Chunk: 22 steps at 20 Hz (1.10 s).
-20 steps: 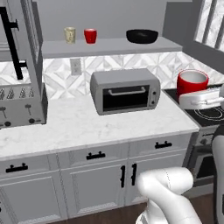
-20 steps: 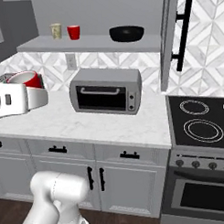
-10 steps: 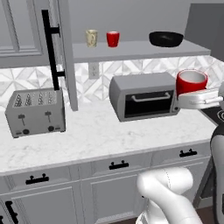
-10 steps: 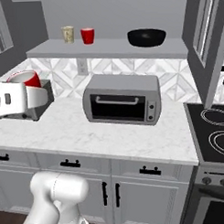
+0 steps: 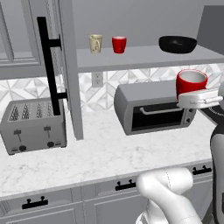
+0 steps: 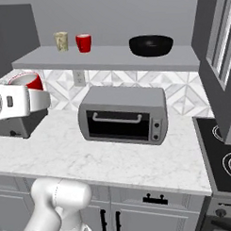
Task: Gather all objects into one cabinet and sort the glasses and bowls to opposite sides.
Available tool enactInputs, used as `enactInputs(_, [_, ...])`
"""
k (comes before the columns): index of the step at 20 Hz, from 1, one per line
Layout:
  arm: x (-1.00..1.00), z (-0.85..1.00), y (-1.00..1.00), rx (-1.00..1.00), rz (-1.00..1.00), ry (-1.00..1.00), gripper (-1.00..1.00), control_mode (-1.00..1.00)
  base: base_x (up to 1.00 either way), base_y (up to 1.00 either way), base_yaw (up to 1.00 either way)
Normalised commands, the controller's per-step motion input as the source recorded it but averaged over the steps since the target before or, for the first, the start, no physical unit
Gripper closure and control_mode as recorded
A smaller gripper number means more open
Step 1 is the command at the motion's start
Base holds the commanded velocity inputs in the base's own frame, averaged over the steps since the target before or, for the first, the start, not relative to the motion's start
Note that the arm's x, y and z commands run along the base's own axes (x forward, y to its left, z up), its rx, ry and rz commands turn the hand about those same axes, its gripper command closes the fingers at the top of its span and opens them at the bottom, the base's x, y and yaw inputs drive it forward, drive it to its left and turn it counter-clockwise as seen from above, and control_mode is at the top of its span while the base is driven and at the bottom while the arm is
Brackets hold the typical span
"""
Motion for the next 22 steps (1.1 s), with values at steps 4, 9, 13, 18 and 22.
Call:
enactInputs(4, [0.0,0.0,0.0,0.0,0.0,0.0,1.0,1.0,0.25,0.18,0.0])
enactInputs(9, [0.0,0.0,0.0,0.0,0.0,0.0,1.0,1.0,0.25,0.01,0.0])
enactInputs(13, [0.0,0.0,0.0,0.0,0.0,0.0,1.0,1.0,0.0,0.0,0.0])
enactInputs(18, [0.07,0.01,0.24,0.0,0.06,-0.01,1.0,-1.0,0.0,0.0,0.0])
enactInputs(22, [0.41,0.22,0.14,0.0,0.05,-0.14,1.0,-1.0,0.0,0.0,0.0])
